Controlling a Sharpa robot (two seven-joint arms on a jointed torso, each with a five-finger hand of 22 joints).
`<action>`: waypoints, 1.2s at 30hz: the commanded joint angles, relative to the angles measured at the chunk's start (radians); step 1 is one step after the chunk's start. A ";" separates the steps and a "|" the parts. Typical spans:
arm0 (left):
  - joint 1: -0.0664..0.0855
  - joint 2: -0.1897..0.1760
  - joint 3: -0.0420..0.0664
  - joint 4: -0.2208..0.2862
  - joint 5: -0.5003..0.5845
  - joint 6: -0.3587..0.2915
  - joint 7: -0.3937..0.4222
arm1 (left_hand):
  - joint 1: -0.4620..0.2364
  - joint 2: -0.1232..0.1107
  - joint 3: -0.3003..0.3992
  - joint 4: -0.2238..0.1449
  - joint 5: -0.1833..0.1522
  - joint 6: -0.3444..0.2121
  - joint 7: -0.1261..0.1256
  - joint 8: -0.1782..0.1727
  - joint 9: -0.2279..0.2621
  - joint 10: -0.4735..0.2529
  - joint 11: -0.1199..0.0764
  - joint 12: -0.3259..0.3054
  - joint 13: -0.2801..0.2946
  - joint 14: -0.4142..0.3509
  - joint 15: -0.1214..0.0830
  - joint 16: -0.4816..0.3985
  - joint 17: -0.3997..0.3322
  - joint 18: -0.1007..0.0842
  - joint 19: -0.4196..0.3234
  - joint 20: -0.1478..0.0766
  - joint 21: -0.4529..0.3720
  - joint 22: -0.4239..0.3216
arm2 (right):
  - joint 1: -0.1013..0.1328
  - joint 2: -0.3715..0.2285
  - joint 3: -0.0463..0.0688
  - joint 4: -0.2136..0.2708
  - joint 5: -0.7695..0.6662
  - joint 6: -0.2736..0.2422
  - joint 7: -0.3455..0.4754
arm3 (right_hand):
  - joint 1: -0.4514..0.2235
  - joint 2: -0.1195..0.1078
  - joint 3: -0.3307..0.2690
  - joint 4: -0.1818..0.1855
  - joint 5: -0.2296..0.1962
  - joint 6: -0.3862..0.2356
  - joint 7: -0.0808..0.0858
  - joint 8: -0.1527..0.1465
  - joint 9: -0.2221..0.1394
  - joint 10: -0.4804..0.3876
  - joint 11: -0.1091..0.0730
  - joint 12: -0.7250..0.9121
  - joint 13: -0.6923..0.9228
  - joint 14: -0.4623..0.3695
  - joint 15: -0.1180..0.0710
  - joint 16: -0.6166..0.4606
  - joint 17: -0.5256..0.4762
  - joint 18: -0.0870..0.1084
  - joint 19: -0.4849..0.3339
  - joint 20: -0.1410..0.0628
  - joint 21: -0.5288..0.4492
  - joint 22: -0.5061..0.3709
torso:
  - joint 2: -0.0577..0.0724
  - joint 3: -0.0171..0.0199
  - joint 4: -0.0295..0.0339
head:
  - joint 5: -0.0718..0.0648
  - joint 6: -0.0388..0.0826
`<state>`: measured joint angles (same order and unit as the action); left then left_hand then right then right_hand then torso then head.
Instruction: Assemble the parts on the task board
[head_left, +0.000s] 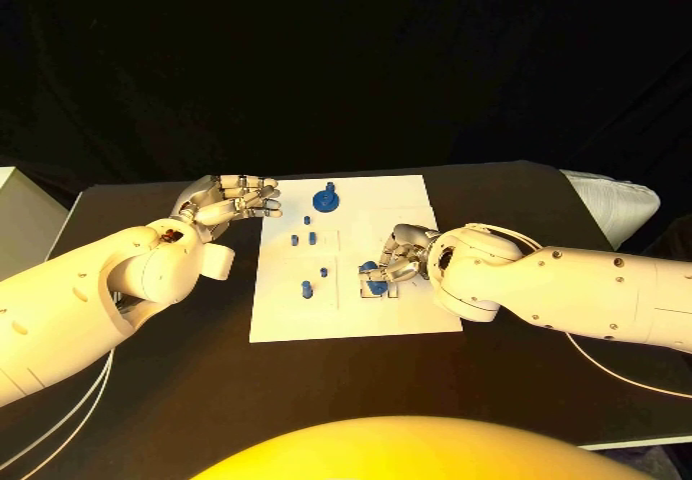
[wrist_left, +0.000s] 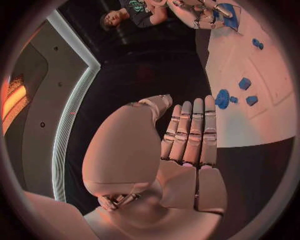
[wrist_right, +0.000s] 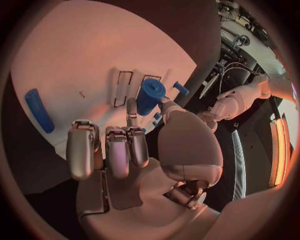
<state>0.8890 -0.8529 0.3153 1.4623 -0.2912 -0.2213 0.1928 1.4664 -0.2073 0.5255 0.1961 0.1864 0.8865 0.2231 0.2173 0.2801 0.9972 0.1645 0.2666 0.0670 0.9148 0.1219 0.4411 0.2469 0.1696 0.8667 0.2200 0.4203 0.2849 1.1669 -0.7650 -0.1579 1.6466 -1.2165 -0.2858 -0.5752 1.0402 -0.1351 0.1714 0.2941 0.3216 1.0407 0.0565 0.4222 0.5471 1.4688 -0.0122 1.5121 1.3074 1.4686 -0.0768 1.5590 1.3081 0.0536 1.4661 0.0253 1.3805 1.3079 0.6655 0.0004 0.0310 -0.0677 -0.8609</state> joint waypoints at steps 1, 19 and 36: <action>-0.001 0.001 0.001 0.002 0.006 0.015 0.003 | 0.001 0.009 0.002 0.006 0.000 0.005 0.001 0.005 -0.002 -0.003 0.004 -0.005 0.001 0.008 0.003 -0.004 0.001 0.011 0.008 0.002 -0.003 -0.001 | -0.001 0.000 0.001 0.006 -0.029 0.009 -0.002 | -0.024 -0.003 -0.015 0.001 -0.001 -0.006 -0.001 0.000 0.000 0.070 -0.006 0.004 0.224 0.099 -0.007 0.005 0.246 -0.015 0.071 -0.006 0.004 0.170 | 0.000 0.0008 -0.0011 | 0.001 -0.002; -0.001 0.003 0.001 -0.002 0.006 0.016 0.003 | 0.001 0.009 0.002 0.006 0.000 0.005 0.001 0.005 -0.002 -0.003 0.004 -0.005 0.001 0.008 0.003 -0.004 0.001 0.011 0.008 0.002 -0.003 -0.001 | -0.006 -0.035 0.001 0.040 -0.048 0.018 0.003 | -0.114 -0.028 -0.157 0.005 -0.153 -0.011 -0.002 0.014 0.010 0.070 -0.006 0.001 0.224 0.099 -0.007 0.006 0.248 -0.015 0.071 -0.006 0.004 0.173 | -0.001 0.0011 -0.0024 | 0.003 -0.002; -0.004 0.003 0.000 -0.003 0.008 0.016 0.012 | 0.002 0.010 0.003 0.009 0.001 0.005 0.000 0.005 -0.002 -0.003 0.003 -0.005 0.001 0.008 0.002 -0.006 0.003 0.011 0.010 0.002 -0.007 -0.004 | -0.007 -0.144 0.007 0.096 0.014 -0.137 0.124 | 0.101 -0.006 -0.104 -0.001 -0.074 -0.044 0.008 -0.001 0.003 0.070 0.001 0.001 0.225 0.099 -0.001 0.006 0.249 -0.017 0.073 -0.003 0.009 0.180 | -0.002 0.0009 -0.0038 | -0.001 0.006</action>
<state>0.8872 -0.8515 0.3152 1.4577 -0.2906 -0.2201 0.1907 1.4665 -0.2074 0.5287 0.1991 0.1864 0.8865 0.2231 0.2173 0.2795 0.9972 0.1645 0.2666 0.0671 0.9181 0.1253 0.4411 0.2480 0.1695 0.8689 0.2222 0.4165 0.2829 1.1594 -0.9027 -0.1511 1.7408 -1.2339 -0.3482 -0.5235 1.1374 -0.1413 0.0646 0.2917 0.2441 1.0027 0.0670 0.4231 0.5506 1.4686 -0.0122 1.5121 1.3074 1.4664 -0.0790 1.5590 1.3078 0.0535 1.4661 0.0254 1.3844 1.3074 0.6643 0.0012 0.0286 -0.0673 -0.8572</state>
